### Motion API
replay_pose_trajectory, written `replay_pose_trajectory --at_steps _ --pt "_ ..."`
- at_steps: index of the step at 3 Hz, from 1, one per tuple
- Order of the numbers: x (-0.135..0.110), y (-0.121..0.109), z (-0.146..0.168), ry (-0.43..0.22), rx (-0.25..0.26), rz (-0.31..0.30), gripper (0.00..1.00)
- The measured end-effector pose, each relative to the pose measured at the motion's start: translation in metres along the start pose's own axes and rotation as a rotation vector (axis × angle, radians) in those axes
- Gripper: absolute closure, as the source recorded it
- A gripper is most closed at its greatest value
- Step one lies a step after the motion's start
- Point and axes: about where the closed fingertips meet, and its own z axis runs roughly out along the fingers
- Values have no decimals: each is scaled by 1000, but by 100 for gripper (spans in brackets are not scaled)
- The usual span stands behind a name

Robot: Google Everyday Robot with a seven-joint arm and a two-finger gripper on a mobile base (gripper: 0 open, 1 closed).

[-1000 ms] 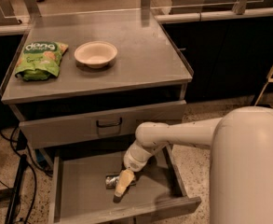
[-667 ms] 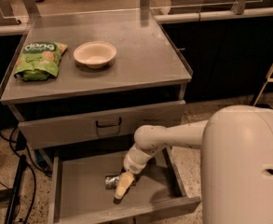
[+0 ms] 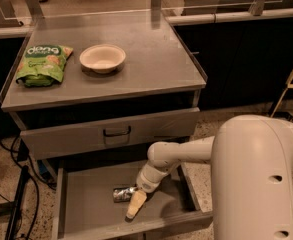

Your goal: Pick redbull can from middle drawer and place on counter

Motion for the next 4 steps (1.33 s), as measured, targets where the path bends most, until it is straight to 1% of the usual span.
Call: replay_pose_trajectory --at_steps 2,3,4 --pt "7 -11 16 -13 -18 -6 0" --pt "5 -18 24 -36 -40 -3 19" --pt "5 -19 25 -37 -40 -3 42"
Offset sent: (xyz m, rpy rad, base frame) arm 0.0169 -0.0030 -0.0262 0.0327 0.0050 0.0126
